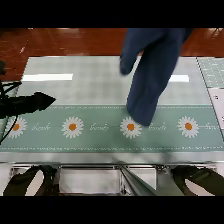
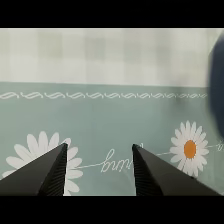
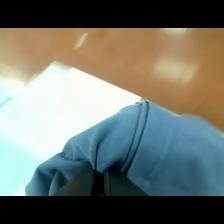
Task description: Fold the shirts.
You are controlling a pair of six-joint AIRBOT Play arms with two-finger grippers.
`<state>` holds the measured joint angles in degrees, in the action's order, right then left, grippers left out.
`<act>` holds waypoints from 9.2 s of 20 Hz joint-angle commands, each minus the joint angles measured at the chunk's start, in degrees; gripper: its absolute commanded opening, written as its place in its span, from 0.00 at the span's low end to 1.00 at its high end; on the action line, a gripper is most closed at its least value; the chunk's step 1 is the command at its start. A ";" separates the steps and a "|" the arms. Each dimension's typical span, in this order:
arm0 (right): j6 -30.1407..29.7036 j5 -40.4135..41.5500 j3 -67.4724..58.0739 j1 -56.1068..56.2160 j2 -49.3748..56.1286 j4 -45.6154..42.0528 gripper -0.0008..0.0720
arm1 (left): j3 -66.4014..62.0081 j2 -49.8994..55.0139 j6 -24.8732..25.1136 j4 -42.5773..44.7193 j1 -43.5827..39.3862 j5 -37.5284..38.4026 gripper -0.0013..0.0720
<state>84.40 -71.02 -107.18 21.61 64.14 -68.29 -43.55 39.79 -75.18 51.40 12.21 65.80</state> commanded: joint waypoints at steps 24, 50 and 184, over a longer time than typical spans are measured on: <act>3.72 4.35 59.41 -37.42 -15.58 5.44 0.57 | 10.32 12.09 1.38 -4.22 1.31 4.76 0.70; -3.41 24.87 96.48 -3.63 -10.80 39.76 0.57 | -0.28 42.49 19.45 -22.27 -8.52 2.34 0.03; 4.15 -24.39 -4.90 -35.82 -26.21 -3.78 0.05 | -71.76 -0.90 -16.02 48.13 -24.96 15.04 0.03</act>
<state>86.43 -89.06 -114.74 -14.26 39.09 -68.86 -116.66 41.30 -84.62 75.18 1.30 73.52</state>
